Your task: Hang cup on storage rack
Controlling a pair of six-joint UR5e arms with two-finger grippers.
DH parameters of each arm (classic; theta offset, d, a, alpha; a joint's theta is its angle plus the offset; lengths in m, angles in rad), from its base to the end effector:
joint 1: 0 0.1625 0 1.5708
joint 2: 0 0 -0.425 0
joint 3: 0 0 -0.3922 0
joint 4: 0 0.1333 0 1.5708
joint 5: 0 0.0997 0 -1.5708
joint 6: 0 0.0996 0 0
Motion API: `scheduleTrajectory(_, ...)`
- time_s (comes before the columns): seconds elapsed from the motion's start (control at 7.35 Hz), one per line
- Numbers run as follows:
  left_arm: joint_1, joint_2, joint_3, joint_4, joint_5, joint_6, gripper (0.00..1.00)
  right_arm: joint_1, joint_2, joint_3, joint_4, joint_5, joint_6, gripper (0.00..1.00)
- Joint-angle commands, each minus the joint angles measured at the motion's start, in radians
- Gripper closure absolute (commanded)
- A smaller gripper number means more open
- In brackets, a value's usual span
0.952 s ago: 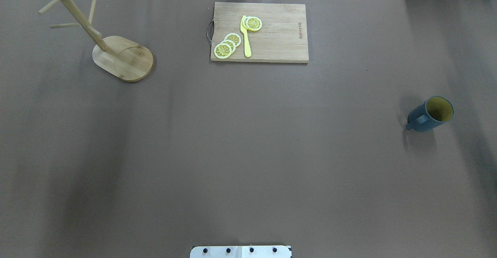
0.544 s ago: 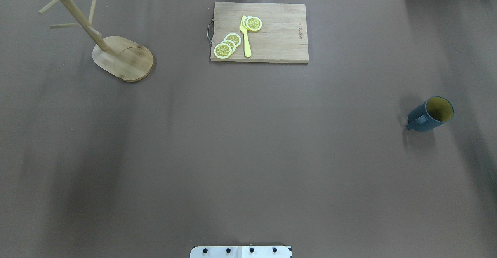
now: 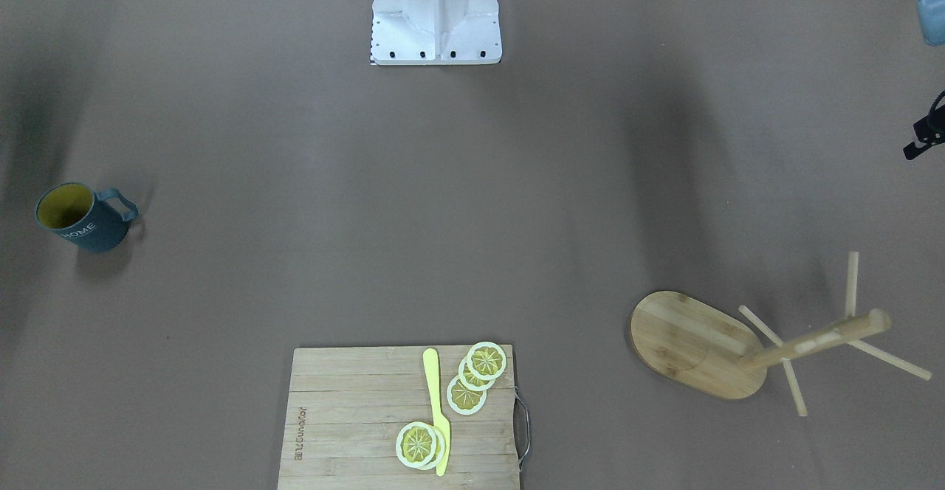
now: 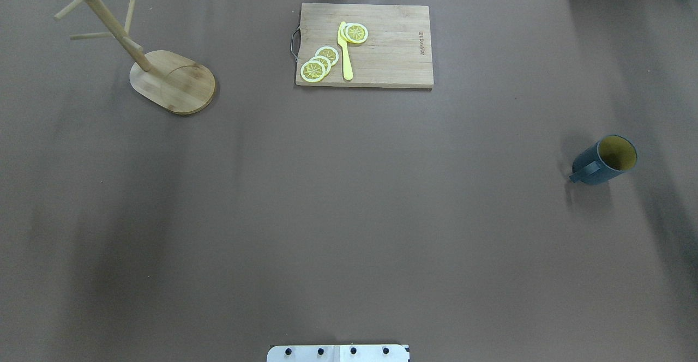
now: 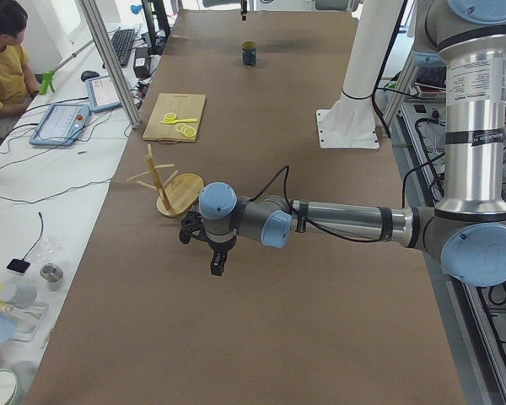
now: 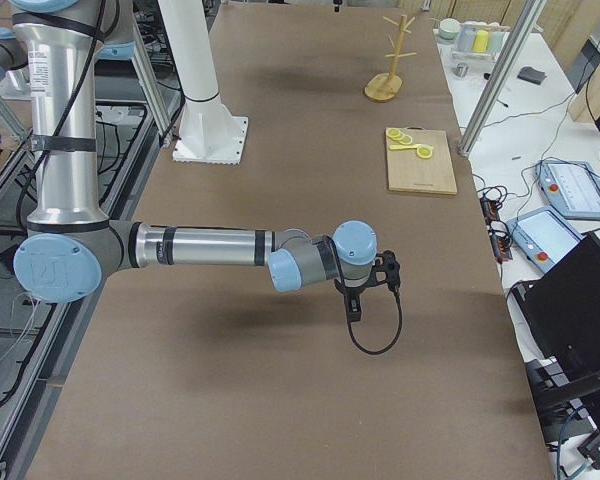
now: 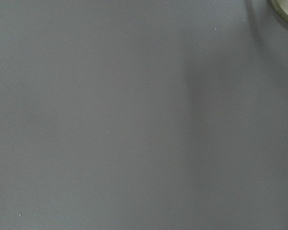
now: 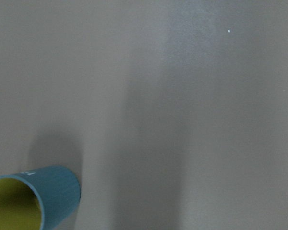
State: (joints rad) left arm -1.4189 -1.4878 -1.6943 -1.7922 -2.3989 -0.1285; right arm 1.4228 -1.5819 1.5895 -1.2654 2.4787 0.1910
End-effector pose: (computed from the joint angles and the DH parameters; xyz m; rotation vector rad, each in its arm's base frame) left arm 0.0119 -0.4740 0.6094 0.1293 0.8499 0.1304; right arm -0.0197 -0.5038 0.6121 0.1350 -0.9361 -0.1023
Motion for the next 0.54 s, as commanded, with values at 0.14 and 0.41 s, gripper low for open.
scheduleTrajectory(0.14,0.0,-0.002,0.002,0.0,0.004,0.003,0.02,-0.173,0.071,0.03,0.001,-0.078,0.136,0.03)
scheduleTrajectory(0.41,0.0,-0.005,-0.001,-0.001,0.006,0.001,0.02,-0.244,0.098,0.009,-0.002,-0.08,0.137,0.05)
